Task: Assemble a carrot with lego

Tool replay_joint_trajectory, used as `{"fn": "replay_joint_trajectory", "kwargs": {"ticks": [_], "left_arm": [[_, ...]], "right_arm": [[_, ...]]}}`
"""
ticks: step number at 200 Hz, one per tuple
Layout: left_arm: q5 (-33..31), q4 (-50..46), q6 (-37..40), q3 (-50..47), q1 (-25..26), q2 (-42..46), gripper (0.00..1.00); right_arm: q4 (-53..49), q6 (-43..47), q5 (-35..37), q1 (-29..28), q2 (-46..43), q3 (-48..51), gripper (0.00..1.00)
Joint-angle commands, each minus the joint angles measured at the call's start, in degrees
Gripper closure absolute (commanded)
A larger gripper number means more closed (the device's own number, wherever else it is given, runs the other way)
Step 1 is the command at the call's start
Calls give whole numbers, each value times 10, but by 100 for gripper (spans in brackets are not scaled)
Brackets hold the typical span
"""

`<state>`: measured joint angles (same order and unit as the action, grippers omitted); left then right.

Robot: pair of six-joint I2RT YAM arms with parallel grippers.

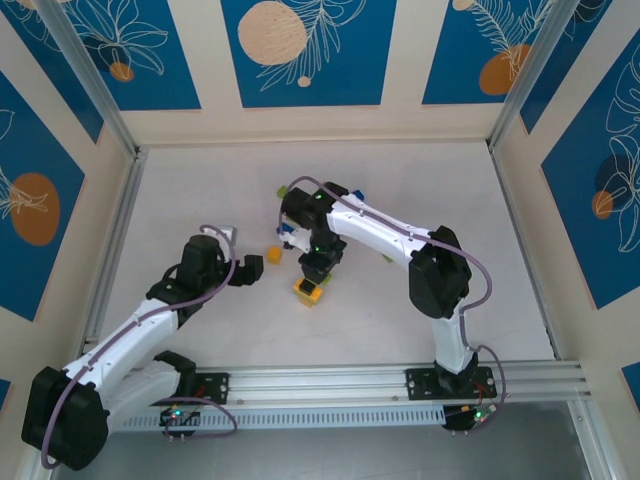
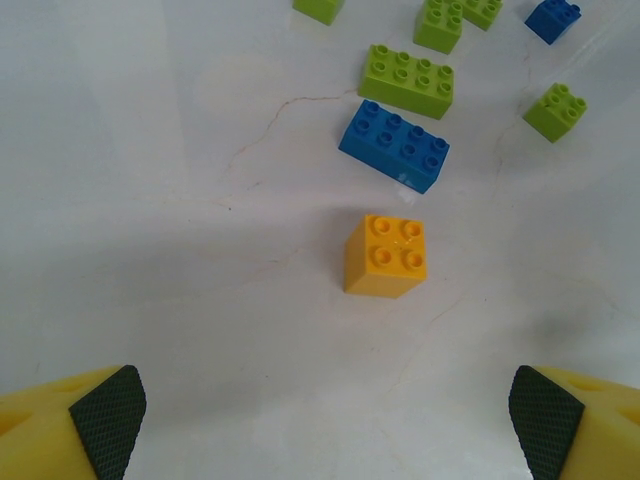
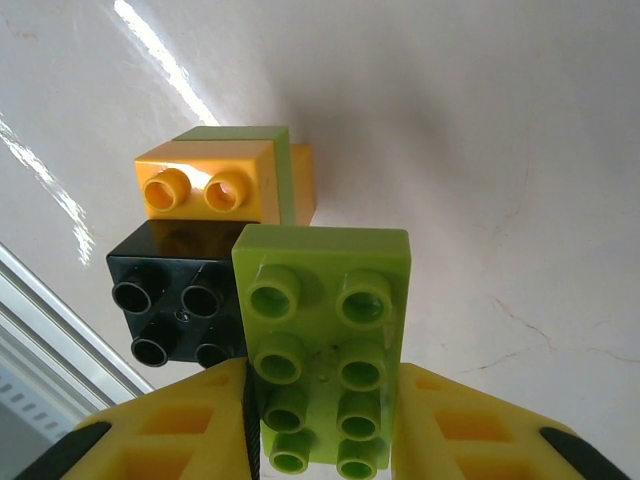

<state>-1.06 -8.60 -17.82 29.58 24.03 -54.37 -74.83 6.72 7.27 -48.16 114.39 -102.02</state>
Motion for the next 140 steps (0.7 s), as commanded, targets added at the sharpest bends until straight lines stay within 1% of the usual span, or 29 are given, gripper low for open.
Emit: {"fn": "replay_joint_trajectory", "kwargs": {"ticks": [1,35,94,140], "left_arm": [[10,3,9,-8,8,2,4],[11,4,10,-8,9,-1,4],[10,2,10,-7,10,1,4],[11,2,10,-6,11,1,4]], "right_arm": [[-28,2,-10,-9,-6,-28,66],[-40,-5,-7,-20,-8,-38,66],[-50,-5,-26,-37,1,-42,66],[-50,-11,-30,-40,3,-46,66]]}}
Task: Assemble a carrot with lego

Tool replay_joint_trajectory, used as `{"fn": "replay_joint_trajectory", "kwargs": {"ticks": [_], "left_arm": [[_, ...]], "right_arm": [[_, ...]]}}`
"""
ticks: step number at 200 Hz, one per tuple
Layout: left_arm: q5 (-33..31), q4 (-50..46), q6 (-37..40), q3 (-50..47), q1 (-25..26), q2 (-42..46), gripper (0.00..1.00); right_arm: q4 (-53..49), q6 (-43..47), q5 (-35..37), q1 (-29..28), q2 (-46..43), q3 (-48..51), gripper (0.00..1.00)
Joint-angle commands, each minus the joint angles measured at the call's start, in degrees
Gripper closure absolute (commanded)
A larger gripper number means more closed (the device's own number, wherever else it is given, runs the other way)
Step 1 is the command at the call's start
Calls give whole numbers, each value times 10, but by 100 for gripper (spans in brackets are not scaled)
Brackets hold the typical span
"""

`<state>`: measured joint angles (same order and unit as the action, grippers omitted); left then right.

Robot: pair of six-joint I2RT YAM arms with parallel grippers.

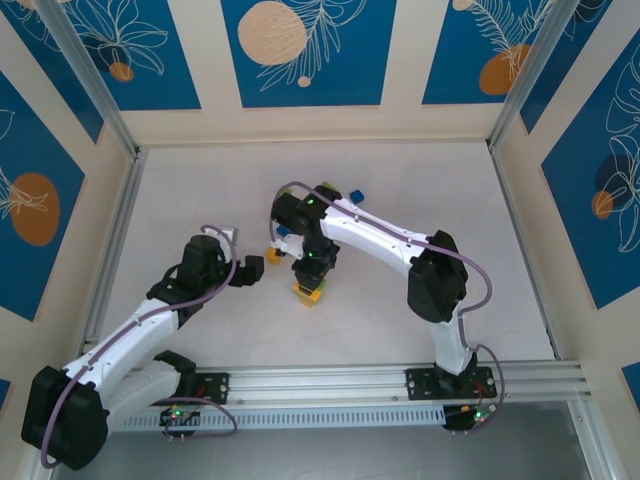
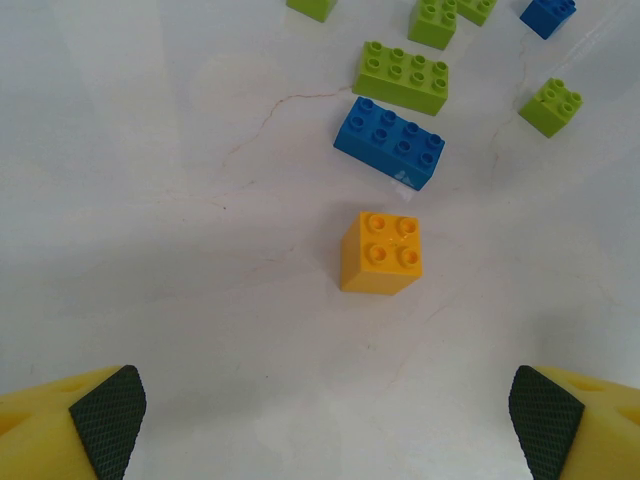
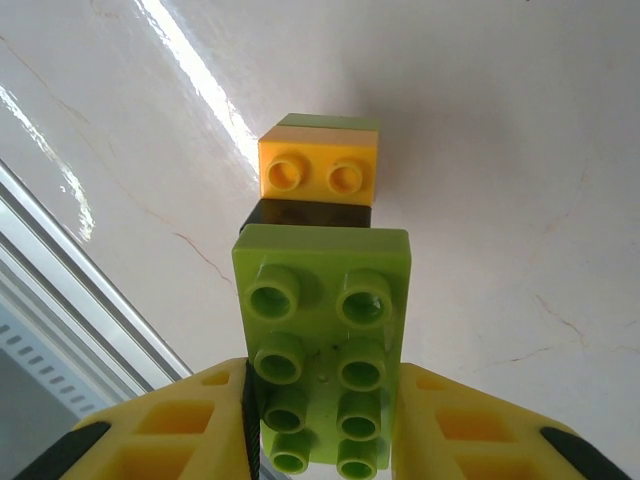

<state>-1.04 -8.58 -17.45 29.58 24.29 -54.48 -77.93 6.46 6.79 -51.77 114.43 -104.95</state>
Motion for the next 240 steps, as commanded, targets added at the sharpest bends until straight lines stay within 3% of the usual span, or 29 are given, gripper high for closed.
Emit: {"fn": "replay_joint_trajectory", "kwargs": {"ticks": [1,240], "left_arm": [[10,2,7,-6,8,2,4],[10,3,9,-6,10,-2,3]], "right_arm": [[-19,-9,-26,-3,4,-17,66],[-18,-37,-44,-5,47,-34,66]]}}
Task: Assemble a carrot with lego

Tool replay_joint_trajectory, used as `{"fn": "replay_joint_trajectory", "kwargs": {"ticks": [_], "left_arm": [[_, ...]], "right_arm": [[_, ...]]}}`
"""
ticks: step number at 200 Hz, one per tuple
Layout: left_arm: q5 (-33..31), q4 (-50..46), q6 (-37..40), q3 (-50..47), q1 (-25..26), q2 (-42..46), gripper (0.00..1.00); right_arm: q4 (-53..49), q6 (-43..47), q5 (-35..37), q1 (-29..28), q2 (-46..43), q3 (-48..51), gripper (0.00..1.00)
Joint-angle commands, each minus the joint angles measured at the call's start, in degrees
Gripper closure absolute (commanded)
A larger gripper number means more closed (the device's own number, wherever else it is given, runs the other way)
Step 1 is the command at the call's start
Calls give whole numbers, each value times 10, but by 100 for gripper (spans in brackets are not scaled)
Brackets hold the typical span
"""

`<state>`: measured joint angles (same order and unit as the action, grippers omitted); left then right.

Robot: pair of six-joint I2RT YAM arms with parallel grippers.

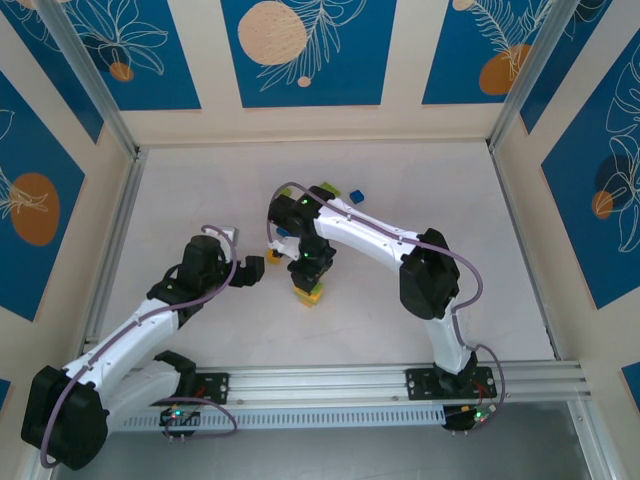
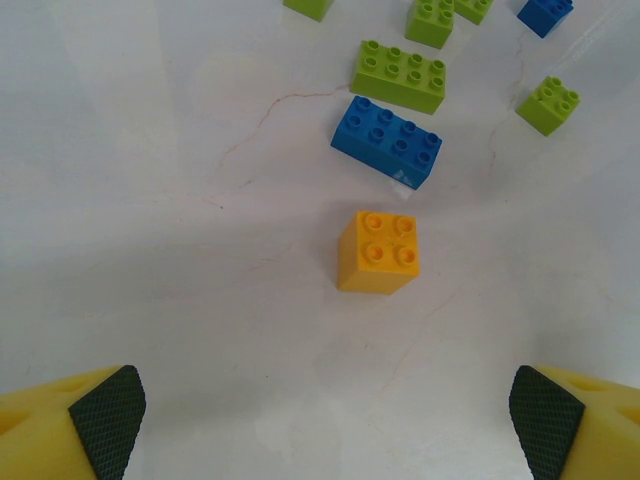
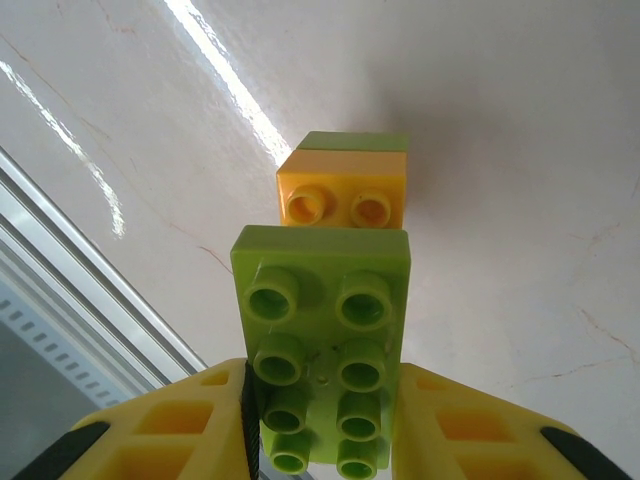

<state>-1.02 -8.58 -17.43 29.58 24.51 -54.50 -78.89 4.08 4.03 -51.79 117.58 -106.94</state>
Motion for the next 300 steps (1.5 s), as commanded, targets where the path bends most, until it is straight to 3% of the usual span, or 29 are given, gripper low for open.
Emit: {"fn": "replay_joint_trajectory", "kwargs": {"ticks": [1,120,256,300], "left_arm": [[10,3,9,-6,8,-2,3],[10,6,10,-7,8,-3,4],[10,4,10,-7,9,-2,4],[9,4,10,-7,10,-2,4]], "right_arm": [[-9,-13,-16,-5,15,-14,66],[-26,-28,-17,-6,29,-33,65],[-46,-53,39,-26,47,-19,65],[-31,-66,5,-24,43,-38,65]]}}
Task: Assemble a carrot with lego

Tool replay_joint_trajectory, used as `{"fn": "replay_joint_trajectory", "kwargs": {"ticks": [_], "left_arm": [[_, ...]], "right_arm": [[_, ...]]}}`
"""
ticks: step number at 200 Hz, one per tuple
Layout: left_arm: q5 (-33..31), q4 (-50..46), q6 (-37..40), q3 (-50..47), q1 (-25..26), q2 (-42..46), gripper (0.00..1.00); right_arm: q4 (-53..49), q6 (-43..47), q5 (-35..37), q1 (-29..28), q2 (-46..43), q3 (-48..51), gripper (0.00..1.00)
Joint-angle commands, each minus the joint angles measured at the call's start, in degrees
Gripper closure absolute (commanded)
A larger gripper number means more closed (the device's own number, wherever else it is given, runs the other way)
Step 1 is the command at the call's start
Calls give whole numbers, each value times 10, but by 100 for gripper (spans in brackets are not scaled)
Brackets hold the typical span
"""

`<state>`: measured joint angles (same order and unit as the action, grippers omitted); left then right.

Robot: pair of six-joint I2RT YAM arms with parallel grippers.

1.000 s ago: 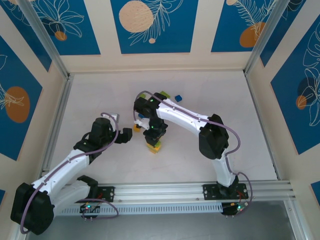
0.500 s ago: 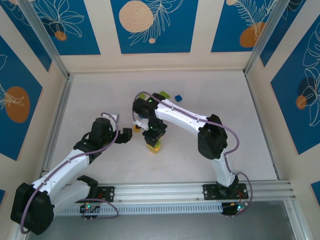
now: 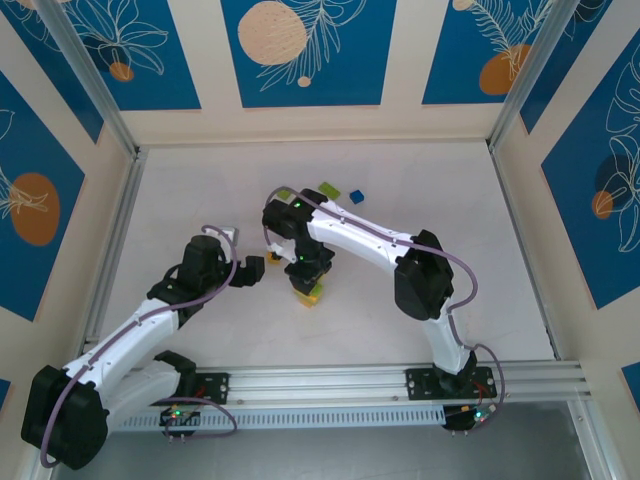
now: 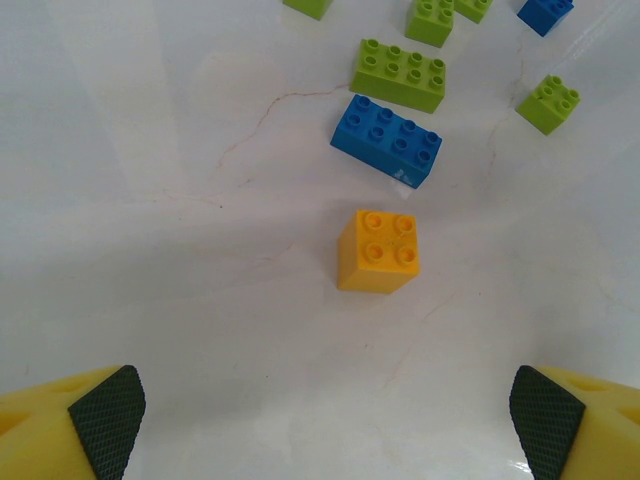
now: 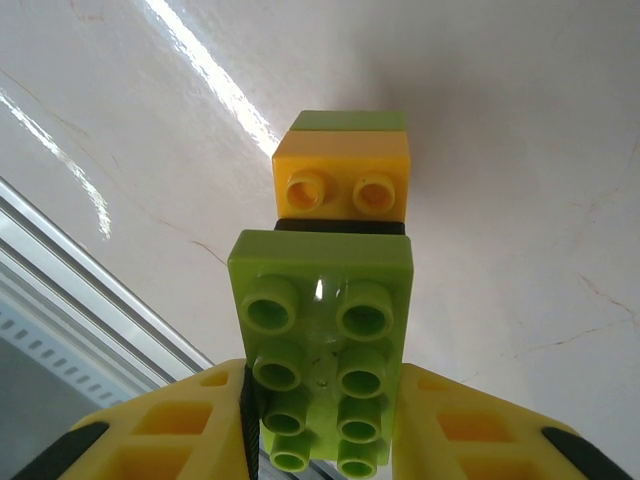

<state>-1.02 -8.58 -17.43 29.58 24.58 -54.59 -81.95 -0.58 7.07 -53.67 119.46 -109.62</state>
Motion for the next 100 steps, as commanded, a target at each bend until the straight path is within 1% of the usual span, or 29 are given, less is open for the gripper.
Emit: {"fn": "replay_joint_trajectory", "kwargs": {"ticks": [1,35,100], "left_arm": [[9,5,10,-7,9,-1,3],[9,4,10,-8,8,0,3],[8,6,11,-8,9,-1,3]], "right_arm": [[0,-20,-26,-5,24,-12,65],[4,-31,-42,-3,26,-32,65],[-2,-33,-25,0,28,-34,62]]}}
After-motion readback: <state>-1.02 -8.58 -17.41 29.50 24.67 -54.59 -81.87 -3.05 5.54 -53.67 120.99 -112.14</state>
